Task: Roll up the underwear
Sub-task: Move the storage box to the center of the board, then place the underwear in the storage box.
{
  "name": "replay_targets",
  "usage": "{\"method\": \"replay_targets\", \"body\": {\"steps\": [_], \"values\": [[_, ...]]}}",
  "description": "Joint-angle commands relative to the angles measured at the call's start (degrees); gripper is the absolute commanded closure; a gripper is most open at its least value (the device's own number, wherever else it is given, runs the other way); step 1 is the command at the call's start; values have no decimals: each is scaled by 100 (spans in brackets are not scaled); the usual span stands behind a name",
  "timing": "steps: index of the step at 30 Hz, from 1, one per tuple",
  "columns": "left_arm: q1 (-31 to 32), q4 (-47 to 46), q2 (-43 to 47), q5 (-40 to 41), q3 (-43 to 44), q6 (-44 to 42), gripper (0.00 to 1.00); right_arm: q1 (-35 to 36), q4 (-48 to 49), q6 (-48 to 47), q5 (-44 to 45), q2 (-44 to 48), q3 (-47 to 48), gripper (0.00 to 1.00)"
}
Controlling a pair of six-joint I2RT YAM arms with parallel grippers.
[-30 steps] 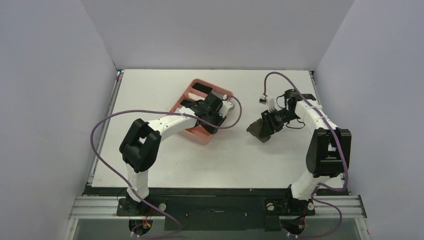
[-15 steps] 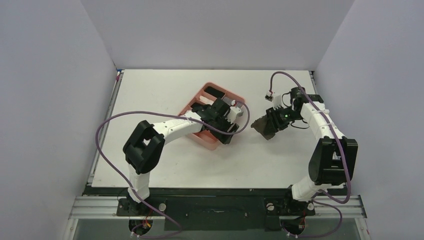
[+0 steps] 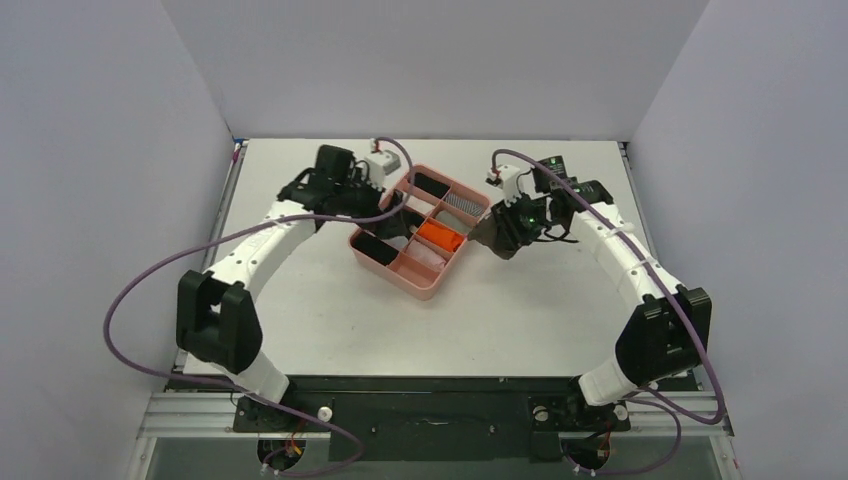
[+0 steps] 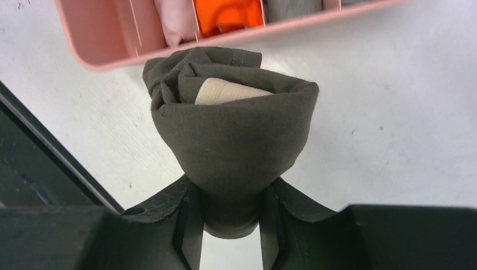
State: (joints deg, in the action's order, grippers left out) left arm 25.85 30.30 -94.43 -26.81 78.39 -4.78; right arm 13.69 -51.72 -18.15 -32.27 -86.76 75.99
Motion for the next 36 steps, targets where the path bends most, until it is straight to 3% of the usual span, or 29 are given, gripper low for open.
{"method": "replay_targets", "body": {"steps": [1, 5, 12, 22, 36], "values": [[-1050, 520, 624, -803, 151, -492, 13, 614, 683, 592, 714, 28, 560, 100], [-2077, 702, 913, -874, 89, -325, 12, 1400, 710, 809, 1229, -371, 1071, 100], [-2806, 638, 1094, -935, -129, -60, 12, 2259, 709, 1006, 2158, -1136, 1658, 100], [-3101, 611, 1139, -1030, -227, -5, 12, 3394, 587, 976, 3520, -1746, 1969, 100], [-3150, 573, 977, -1204, -182, 108, 12, 3774, 446, 1043, 3992, -2040, 1862, 100]]}}
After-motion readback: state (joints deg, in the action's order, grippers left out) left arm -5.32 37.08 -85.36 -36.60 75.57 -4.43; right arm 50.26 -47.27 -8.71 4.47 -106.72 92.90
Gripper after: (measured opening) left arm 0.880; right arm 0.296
